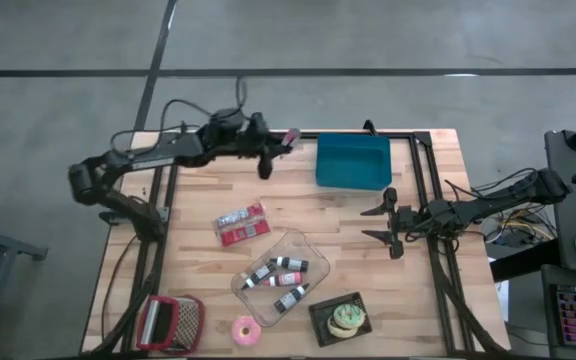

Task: Pick & Place Food Item
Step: Put the pink food coloring bottle into the transparent bin

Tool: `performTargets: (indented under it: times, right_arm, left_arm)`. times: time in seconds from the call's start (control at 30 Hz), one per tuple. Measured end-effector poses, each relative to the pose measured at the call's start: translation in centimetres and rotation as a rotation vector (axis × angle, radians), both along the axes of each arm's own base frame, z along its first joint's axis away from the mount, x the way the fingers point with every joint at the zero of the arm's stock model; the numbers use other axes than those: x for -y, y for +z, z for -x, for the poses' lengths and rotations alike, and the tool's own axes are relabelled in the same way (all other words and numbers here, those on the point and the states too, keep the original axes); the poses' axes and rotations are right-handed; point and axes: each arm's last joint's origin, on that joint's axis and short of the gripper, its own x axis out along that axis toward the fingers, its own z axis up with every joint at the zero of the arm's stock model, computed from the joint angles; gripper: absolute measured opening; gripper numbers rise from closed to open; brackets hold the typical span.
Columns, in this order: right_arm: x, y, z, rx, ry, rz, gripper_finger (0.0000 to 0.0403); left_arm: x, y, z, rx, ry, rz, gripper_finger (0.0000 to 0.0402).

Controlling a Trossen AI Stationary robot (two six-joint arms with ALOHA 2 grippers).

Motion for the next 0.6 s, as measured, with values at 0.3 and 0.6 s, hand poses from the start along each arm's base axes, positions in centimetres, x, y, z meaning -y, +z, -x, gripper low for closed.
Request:
performTargets:
  times: [0.3,0.6]
  right_arm:
    - [0.0,0.0,0.0,0.001,0.000,0.000,0.0226]
    - [0.0,0.0,0.0,0.001,0.000,0.000,0.0226]
  left_arm:
    - [3.4,-1.1,4.6,0.137,-0.085,-0.053,0.0082]
    - [6.8,-3.6,6.1,0.161,-0.166,0.015,0.0082]
